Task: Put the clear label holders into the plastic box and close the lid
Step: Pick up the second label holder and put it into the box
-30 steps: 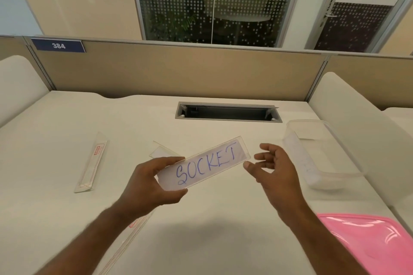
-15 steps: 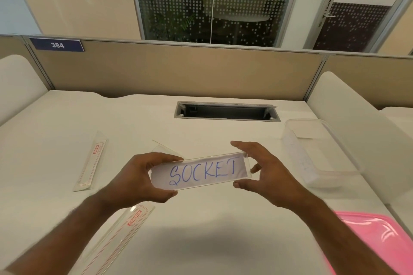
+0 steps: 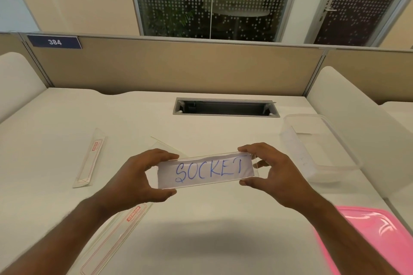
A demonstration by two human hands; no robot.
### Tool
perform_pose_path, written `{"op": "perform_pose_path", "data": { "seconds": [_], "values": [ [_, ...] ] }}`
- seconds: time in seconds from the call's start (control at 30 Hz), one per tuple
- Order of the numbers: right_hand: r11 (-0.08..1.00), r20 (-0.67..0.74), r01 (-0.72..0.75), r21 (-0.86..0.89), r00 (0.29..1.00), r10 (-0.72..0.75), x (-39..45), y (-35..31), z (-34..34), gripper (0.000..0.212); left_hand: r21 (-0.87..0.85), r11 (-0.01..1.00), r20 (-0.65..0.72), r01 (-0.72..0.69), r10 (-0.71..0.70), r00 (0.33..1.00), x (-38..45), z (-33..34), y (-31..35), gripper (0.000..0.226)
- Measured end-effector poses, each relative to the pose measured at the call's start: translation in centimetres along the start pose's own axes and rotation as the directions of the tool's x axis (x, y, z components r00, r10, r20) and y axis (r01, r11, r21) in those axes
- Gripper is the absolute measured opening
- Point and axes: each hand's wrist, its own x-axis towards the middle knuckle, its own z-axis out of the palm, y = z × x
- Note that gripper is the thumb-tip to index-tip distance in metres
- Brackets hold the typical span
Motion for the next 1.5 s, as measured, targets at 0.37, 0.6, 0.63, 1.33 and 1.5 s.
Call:
{"op": "perform_pose_path", "data": {
  "seconds": [0.37,0.6,0.63,1.33,1.5],
  "values": [
    [0.999,-0.040,-0.015,0.047,0.999,0.017,-1.9,1.2,-2.1,0.063,-0.052,0.999,-0.053,0.013,-0.016,0.998,0.0,1.5,1.3,0.069],
    [0.999,-0.053,-0.030,0.038,0.998,0.032,-2.6,2.2,-3.3,0.069,-0.043,0.998,-0.035,0.038,-0.040,0.999,1.0,2.2,1.9,0.071],
    [0.999,-0.052,-0.034,0.032,0.998,0.035,-2.8,2.3,-3.6,0.070,-0.050,0.998,-0.031,0.043,-0.045,0.999,1.3,2.4,2.0,0.071],
    [0.962,-0.498,-0.250,-0.111,0.852,0.164,-5.7,10.1,-15.1,0.064,0.027,0.953,-0.102,0.301,-0.297,0.949,7.6,21.0,1.9,0.068],
    [0.903,-0.630,-0.382,-0.196,0.755,0.183,-5.4,12.9,-17.4,0.064,0.250,0.918,-0.035,0.309,-0.310,0.950,9.5,25.4,0.5,0.079]
  ]
}}
